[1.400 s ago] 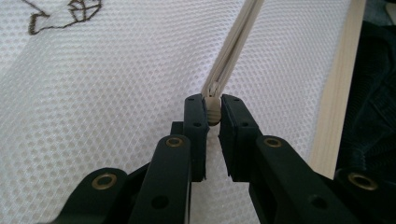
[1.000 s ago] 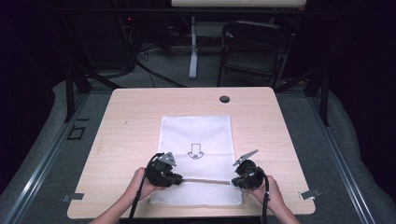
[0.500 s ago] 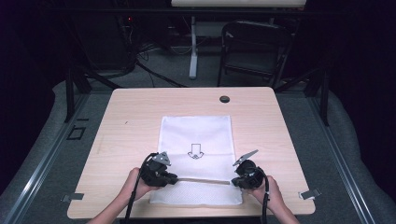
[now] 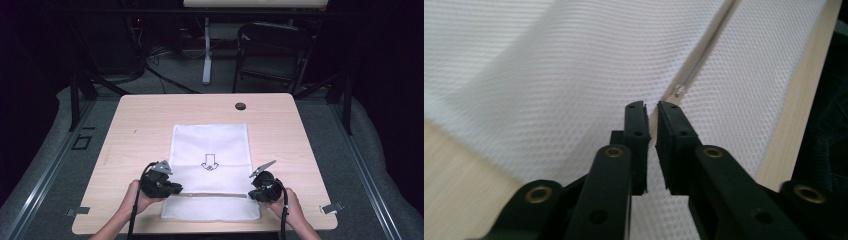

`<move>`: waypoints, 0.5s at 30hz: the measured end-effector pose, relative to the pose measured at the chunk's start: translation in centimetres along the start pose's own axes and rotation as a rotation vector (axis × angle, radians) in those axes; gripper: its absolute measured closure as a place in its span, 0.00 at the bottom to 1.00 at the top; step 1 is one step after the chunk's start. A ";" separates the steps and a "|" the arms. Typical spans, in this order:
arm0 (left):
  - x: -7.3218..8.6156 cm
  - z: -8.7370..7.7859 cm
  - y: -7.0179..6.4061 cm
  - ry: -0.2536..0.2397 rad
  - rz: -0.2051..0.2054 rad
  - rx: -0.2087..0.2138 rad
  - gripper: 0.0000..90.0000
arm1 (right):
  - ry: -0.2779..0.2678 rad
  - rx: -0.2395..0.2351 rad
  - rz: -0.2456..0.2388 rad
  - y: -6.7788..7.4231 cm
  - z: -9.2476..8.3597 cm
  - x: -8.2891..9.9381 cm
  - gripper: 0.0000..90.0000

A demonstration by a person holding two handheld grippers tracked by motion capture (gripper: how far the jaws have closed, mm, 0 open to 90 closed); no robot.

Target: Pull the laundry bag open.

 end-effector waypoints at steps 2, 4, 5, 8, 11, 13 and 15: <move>-0.4 1.0 -0.2 0.023 0.020 0.006 0.80 | -0.005 0.002 0.001 0.0 0.0 0.0 1.00; -0.7 1.7 -0.4 0.035 0.033 0.025 0.77 | -0.012 0.003 0.002 0.0 0.1 -0.1 1.00; -0.8 2.2 -0.5 0.048 0.042 0.028 0.76 | -0.013 0.002 0.002 0.0 0.1 0.0 1.00; -0.8 3.3 -1.0 0.097 0.069 0.034 0.74 | -0.010 0.004 0.001 0.0 0.0 0.0 1.00; -0.5 3.7 -0.8 0.135 0.104 -0.006 0.85 | -0.007 0.006 -0.003 0.0 0.0 0.0 1.00; -0.5 3.7 -0.8 0.134 0.107 -0.008 0.88 | -0.008 0.008 -0.001 0.0 0.0 0.0 1.00; -0.5 3.7 -0.9 0.131 0.118 -0.010 0.90 | -0.008 0.008 -0.002 0.0 0.0 0.0 1.00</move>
Point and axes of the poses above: each handheld gripper's, and its own axes: z roughly forward along the jaws, x roughly out of its underside, y roughly to its left, the point moved 9 cm from there along z, roughly forward along the jaws, and after that the axes turned 6 degrees about x, right-handed, at the moved point
